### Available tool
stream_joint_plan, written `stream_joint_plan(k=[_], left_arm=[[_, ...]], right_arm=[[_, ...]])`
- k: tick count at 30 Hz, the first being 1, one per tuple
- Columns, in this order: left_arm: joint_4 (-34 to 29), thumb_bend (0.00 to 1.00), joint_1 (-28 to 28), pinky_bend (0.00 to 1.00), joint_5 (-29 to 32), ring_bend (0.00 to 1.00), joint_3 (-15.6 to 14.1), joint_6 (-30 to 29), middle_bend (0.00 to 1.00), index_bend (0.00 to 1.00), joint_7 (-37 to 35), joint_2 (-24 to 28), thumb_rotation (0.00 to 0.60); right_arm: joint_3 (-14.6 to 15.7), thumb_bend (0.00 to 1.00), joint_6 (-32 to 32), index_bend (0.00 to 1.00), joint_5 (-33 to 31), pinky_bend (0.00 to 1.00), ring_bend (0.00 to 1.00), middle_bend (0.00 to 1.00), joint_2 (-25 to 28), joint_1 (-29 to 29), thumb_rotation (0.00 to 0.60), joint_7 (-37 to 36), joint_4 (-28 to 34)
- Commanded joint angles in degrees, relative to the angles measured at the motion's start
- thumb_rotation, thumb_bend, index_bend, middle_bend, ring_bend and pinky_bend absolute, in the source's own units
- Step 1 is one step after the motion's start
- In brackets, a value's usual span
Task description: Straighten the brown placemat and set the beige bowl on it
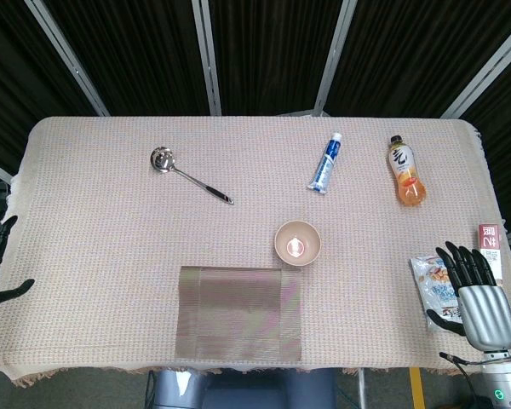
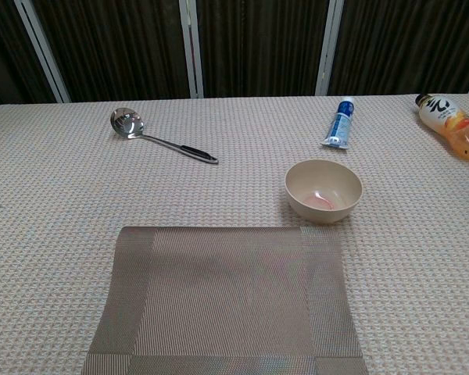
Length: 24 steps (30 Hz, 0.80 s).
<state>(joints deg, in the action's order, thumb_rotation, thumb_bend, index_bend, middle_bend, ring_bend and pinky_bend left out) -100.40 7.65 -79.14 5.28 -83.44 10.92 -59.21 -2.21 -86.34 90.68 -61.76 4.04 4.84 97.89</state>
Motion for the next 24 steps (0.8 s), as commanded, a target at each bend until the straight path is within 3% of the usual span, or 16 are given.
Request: stream_joint_plan(k=[1, 10, 17, 24], left_arm=[[-0.03, 0.0, -0.01, 0.0, 0.0, 0.0, 0.02, -0.04, 0.0, 0.0, -0.02, 0.0, 0.6], [0.15, 0.0, -0.14, 0.0, 0.41, 0.0, 0.3, -0.44, 0.0, 0.0, 0.32, 0.15, 0.6], [0.74, 0.0, 0.54, 0.0, 1.04, 0.0, 0.77, 0.23, 0.0, 0.0, 1.2, -0.48, 0.6], [2.35, 0.0, 1.26, 0.0, 3.14, 0.0, 1.47, 1.5, 0.0, 0.0, 1.95, -1.35, 0.6]], right_arm=[[0.04, 0.0, 0.05, 0.0, 0.04, 0.0, 0.0, 0.0, 0.01, 0.01, 0.6, -0.03, -0.01], [0.09, 0.0, 4.08, 0.0, 1.08, 0.0, 0.0, 0.0, -0.61, 2.71, 0.6, -0.59, 0.48], [-3.15, 0.0, 23.01, 0.0, 0.96, 0.0, 0.0, 0.0, -0.36, 16.43, 0.6, -4.43, 2.23], [-6.11, 0.0, 33.88, 0.0, 0.19, 0.0, 0.0, 0.0, -5.61, 26.22, 0.6, -2.73, 0.85]])
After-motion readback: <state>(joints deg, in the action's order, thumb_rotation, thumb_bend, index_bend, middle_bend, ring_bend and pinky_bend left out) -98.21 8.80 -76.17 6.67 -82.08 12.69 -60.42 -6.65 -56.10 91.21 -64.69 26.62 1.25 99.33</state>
